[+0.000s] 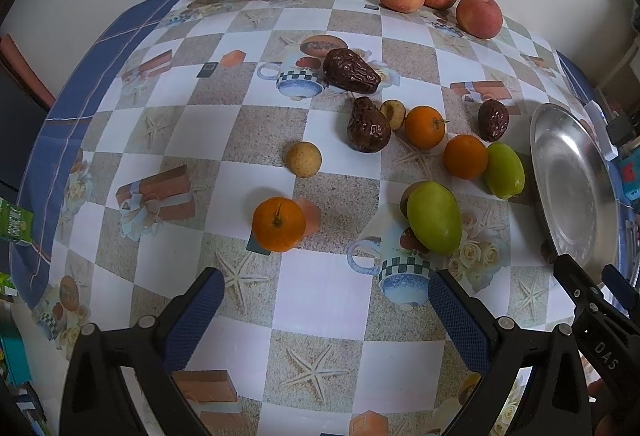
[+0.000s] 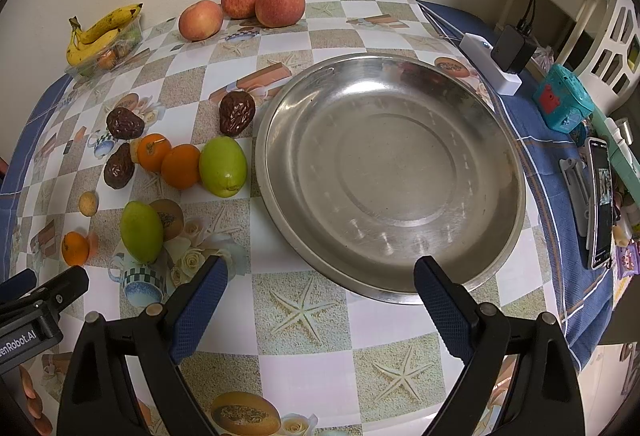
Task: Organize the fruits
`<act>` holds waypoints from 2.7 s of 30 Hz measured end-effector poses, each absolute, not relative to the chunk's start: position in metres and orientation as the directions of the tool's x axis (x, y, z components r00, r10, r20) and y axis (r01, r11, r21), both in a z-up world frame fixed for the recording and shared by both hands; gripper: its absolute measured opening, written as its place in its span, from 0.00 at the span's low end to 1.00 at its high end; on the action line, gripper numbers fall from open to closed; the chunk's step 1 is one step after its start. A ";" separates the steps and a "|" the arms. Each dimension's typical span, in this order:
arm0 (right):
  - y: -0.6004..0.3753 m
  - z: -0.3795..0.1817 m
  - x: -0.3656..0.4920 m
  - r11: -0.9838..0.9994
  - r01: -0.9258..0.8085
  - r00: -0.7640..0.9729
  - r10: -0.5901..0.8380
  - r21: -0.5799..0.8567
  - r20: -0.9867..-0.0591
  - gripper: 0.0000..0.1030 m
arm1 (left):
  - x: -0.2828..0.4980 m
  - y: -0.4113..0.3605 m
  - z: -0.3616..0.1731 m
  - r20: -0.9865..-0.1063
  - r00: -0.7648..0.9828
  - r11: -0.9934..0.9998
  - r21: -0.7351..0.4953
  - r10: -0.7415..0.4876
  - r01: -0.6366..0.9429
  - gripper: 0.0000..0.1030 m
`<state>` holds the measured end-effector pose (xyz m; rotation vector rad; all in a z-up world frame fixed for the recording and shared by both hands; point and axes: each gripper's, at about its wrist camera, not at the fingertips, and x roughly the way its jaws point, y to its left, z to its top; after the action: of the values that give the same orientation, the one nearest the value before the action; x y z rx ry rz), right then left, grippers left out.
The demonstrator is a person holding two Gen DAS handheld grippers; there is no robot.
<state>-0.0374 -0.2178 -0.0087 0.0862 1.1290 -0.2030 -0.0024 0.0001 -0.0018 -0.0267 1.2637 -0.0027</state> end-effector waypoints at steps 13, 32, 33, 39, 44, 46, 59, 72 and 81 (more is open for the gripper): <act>-0.210 -0.004 -0.037 0.986 0.165 0.439 -0.058 0.017 -0.897 0.92 | -0.003 0.003 0.000 -0.954 0.299 0.998 -0.047 -0.032 -0.042 1.00; -0.206 0.002 -0.037 0.990 0.128 0.465 -0.014 0.052 -0.885 0.92 | 0.000 0.007 0.001 -0.954 0.296 0.993 -0.084 -0.055 -0.086 1.00; -0.207 0.002 -0.037 0.990 0.131 0.463 -0.014 0.053 -0.886 0.92 | 0.000 0.007 0.001 -0.953 0.298 0.993 -0.081 -0.052 -0.085 1.00; -0.208 -0.002 -0.036 0.990 0.139 0.452 -0.032 0.035 -0.891 0.92 | -0.001 0.003 0.002 -0.948 0.315 0.996 -0.071 -0.049 -0.060 1.00; -0.207 -0.005 -0.037 0.989 0.147 0.441 -0.060 0.006 -0.896 0.92 | -0.001 0.007 0.006 -0.937 0.348 0.996 -0.071 -0.047 -0.058 1.00; -0.206 -0.005 -0.037 0.989 0.151 0.438 -0.075 -0.010 -0.896 0.92 | 0.000 0.009 0.008 -0.928 0.370 0.996 -0.069 -0.044 -0.056 1.00; -0.187 0.008 -0.022 0.988 0.151 0.459 -0.058 0.013 -0.886 0.92 | 0.006 0.045 0.035 -0.792 0.597 0.975 -0.211 -0.128 -0.070 1.00; -0.126 0.012 0.019 0.995 0.075 0.458 0.018 0.059 -0.889 0.67 | 0.028 0.074 0.013 -0.838 0.497 0.940 -0.322 -0.227 -0.114 0.97; -0.111 -0.025 0.029 0.995 0.025 0.354 0.086 0.101 -0.931 0.51 | 0.036 0.081 -0.033 -0.869 0.350 0.889 -0.425 -0.349 -0.169 0.79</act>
<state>0.0294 -0.1108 -0.0250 0.1038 1.2086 0.0400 0.0358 0.0811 -0.0334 -0.4920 1.2213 -0.1230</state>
